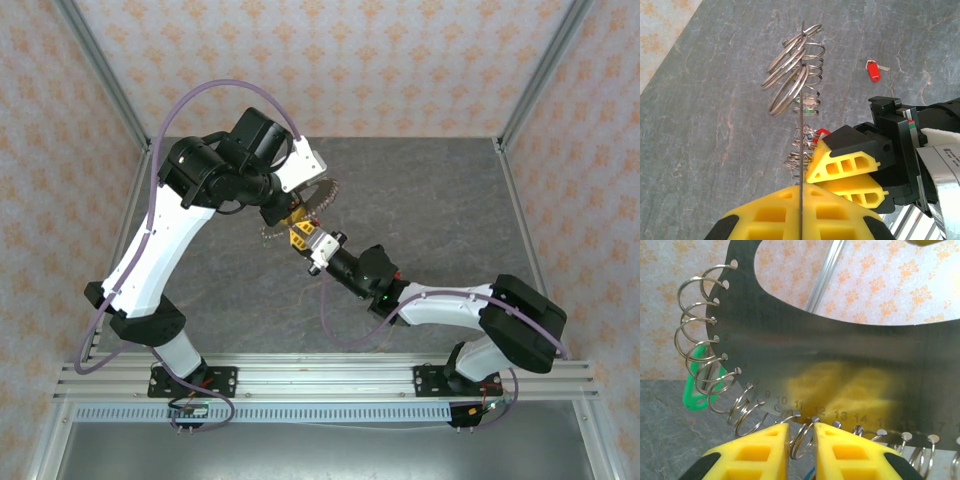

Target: Put the keys on the keyring

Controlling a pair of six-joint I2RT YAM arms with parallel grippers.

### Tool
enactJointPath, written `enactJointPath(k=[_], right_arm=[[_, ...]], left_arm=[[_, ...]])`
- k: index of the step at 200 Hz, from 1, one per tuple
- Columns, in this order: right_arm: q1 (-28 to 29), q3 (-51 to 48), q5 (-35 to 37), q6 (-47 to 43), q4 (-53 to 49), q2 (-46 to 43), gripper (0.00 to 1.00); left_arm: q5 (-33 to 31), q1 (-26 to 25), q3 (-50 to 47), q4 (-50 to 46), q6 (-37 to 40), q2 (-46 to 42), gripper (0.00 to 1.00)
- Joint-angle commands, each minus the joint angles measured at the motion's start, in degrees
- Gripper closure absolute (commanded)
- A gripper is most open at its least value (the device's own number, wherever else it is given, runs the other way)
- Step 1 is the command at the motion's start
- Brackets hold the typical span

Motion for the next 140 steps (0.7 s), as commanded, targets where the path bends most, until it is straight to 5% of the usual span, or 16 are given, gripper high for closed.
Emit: enactJointPath(k=[1,140], right_arm=[[0.3,1.5,0.8,-0.3,0.4,0.5,0.81],[0.2,2.3,2.3,-1.3,1.4,1.5,0.86]], left_arm=[[-0.4,-0.5,-0.1,1.6,-0.5,-2.2,1.00],[0.0,-0.5,-0.2,1.7,-0.8,-2.3,1.00]])
